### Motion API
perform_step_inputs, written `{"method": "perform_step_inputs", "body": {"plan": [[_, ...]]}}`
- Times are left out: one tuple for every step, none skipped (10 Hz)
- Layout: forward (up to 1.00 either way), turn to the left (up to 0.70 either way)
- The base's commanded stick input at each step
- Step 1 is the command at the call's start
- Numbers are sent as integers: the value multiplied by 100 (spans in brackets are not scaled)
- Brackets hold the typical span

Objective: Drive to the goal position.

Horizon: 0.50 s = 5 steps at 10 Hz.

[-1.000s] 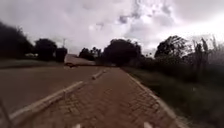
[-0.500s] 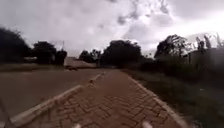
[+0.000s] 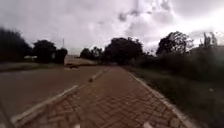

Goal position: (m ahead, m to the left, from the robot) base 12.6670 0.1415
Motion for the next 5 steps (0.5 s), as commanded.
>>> {"method": "perform_step_inputs", "body": {"plan": [[50,0],[50,0],[50,0],[50,0],[50,0]]}}
